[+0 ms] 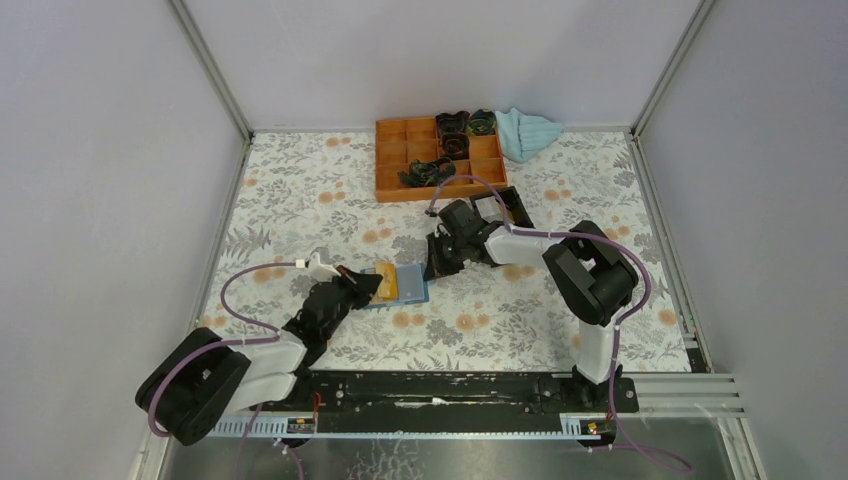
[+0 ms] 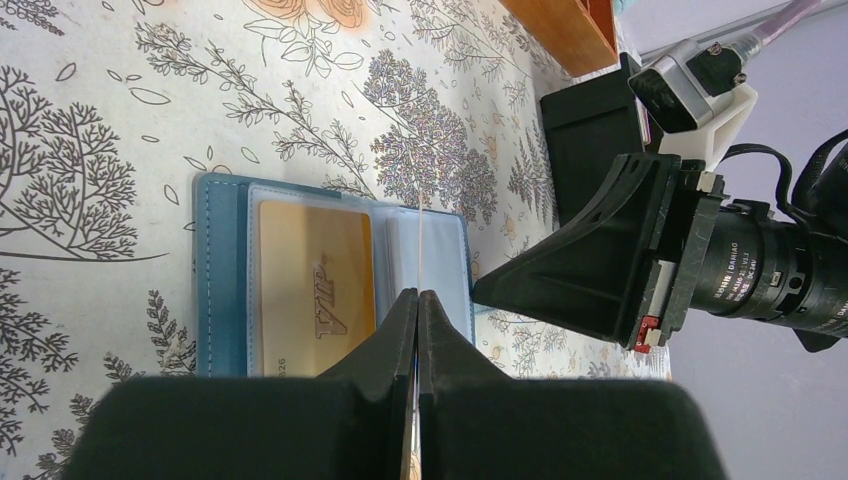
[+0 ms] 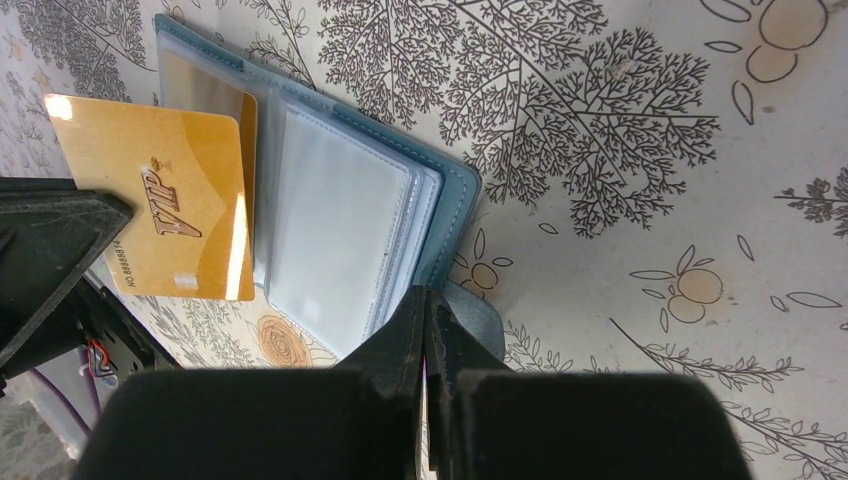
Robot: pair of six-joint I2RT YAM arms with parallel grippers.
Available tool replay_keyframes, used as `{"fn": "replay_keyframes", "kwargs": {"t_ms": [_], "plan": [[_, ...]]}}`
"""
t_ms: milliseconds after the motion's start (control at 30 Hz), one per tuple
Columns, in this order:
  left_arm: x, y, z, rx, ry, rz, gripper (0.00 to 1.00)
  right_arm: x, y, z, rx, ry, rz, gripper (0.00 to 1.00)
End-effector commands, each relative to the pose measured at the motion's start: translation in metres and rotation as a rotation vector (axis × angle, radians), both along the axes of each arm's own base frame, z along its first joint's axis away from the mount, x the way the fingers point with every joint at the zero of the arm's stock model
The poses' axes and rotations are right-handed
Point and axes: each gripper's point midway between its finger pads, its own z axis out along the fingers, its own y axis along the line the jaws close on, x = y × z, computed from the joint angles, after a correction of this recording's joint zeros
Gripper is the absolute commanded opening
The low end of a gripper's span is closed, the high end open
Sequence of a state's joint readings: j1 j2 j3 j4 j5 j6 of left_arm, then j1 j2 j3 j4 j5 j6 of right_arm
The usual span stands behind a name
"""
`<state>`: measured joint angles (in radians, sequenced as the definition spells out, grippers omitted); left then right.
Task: Put the credit cards into the card holder
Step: Insert the credit card into the card holder.
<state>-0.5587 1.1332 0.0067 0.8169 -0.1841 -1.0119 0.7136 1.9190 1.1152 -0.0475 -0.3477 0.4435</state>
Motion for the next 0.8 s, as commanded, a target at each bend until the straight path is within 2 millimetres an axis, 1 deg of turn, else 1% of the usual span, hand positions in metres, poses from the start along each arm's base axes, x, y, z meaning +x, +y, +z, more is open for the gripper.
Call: {"fn": "replay_keyframes", "kwargs": {"t_ms": [0,367,767], "plan": [[-0.011,0.016,-0.016,0.016,0.007,0.038,0.0,0.009,0.011,0.009,0.011,-0.037,-0.004,0.0],[-0.013,0.022,-0.024,0.036,0.02,0.056,0.0,0.008,0.014,0.008,0.01,-0.034,-0.002,0.0],[-0.016,0.024,-0.03,0.044,0.033,0.058,0.0,0.007,0.015,0.005,0.003,-0.03,-0.001,0.0]]}}
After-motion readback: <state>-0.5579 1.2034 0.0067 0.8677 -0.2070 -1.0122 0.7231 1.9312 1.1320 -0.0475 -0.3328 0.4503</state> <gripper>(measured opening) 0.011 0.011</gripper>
